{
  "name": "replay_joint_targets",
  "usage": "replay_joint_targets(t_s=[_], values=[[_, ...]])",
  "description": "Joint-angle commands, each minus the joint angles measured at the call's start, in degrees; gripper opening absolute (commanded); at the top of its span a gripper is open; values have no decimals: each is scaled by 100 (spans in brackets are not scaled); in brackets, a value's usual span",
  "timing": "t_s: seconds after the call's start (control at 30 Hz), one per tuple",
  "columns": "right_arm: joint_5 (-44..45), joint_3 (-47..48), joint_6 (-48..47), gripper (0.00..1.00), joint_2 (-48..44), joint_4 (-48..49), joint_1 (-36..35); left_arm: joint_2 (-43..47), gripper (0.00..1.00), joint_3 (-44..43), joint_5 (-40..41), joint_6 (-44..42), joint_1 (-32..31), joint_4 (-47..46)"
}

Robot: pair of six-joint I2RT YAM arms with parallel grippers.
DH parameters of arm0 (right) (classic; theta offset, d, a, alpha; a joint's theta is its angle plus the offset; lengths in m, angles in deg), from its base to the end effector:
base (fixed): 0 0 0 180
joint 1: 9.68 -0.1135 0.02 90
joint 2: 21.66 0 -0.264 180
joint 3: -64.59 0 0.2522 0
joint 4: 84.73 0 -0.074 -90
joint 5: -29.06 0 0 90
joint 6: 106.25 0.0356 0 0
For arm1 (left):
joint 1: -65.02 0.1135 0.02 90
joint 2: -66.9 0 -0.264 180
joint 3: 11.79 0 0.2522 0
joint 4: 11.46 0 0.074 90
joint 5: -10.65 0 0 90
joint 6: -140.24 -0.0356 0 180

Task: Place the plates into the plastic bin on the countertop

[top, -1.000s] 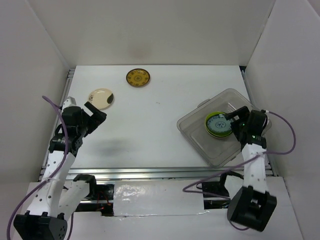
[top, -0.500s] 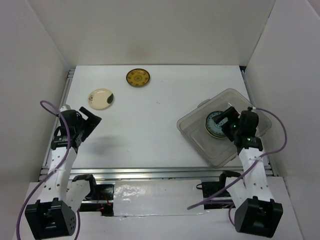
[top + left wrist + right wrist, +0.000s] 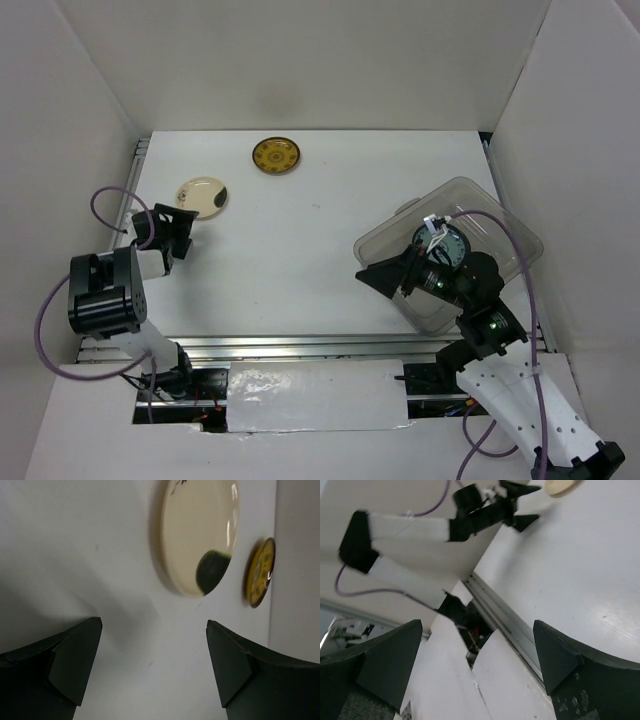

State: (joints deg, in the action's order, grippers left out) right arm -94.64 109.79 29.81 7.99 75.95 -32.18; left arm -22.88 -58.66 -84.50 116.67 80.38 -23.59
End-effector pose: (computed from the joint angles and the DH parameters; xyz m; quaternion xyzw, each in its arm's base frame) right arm 0.1189 0.0706 0.3049 -0.0513 0.7244 0.5433 0.4213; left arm 0.2880 0.0758 0.1498 -0.5518 0.6711 -0.2480 0.4285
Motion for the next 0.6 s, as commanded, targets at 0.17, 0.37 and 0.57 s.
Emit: replay_joint_targets(t_s=[0.17, 0.37, 0.57], values=[[625, 29, 228, 100, -688, -40, -1089, -1883, 90, -1918, 1006, 379, -269, 1585], [1136, 458, 79, 100, -601, -532, -1397, -2456, 44, -2534, 980, 520, -305, 2210], [1339, 644, -80, 100, -548, -595, -1643, -2449, 0, -2684, 902, 511, -244, 2299]])
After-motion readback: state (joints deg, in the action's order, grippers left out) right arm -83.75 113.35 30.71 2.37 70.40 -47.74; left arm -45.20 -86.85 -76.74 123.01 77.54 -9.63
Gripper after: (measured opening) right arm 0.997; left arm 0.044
